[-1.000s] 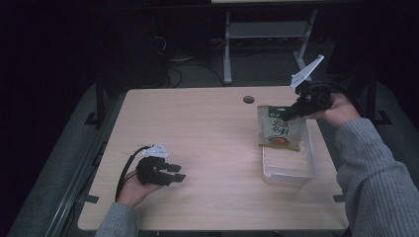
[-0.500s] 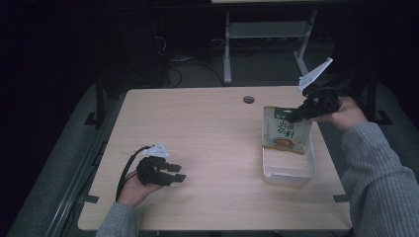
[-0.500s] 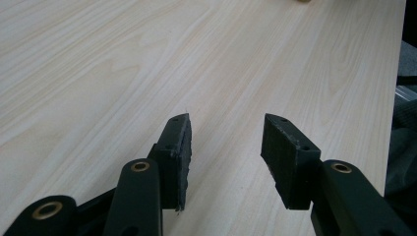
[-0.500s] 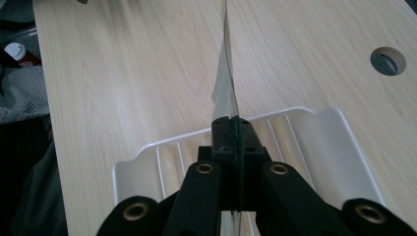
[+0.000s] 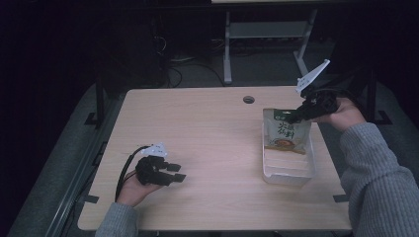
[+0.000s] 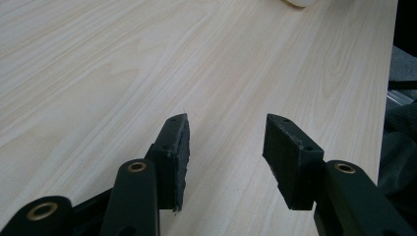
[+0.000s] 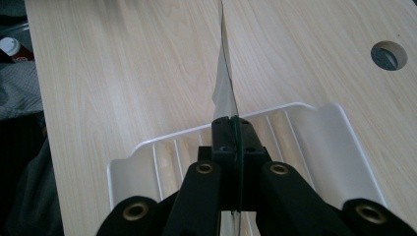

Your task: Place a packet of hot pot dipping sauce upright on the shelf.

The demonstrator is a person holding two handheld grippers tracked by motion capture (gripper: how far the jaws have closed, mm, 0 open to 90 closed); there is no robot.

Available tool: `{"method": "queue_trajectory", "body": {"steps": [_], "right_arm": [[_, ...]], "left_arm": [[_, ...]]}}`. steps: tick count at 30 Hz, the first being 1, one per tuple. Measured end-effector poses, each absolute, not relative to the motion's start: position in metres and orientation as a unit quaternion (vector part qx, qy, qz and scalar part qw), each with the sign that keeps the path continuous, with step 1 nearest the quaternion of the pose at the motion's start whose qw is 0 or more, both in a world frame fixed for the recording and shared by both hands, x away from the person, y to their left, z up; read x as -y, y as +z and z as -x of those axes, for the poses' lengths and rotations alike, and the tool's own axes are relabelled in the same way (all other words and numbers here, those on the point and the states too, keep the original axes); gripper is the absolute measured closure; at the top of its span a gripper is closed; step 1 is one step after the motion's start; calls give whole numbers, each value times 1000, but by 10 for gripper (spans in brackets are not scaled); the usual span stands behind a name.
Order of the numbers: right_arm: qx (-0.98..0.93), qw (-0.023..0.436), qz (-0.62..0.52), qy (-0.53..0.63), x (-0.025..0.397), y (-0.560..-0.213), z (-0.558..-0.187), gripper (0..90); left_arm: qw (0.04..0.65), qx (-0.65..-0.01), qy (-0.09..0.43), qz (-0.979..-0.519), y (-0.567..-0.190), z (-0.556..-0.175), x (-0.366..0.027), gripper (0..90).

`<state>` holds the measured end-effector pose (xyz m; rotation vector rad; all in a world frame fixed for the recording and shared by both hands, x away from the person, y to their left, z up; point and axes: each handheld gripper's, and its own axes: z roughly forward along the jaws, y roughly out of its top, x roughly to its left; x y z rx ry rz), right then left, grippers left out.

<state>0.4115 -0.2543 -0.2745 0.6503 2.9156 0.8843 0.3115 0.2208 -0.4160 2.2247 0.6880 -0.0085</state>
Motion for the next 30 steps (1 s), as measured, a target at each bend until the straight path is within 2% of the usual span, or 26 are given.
{"method": "queue_trajectory", "body": {"steps": [30], "right_arm": [[-929,12,-226,292,262,-300,-408,875]], "left_arm": [[388,-276,2,-879,-417,-312,-220,484]]}}
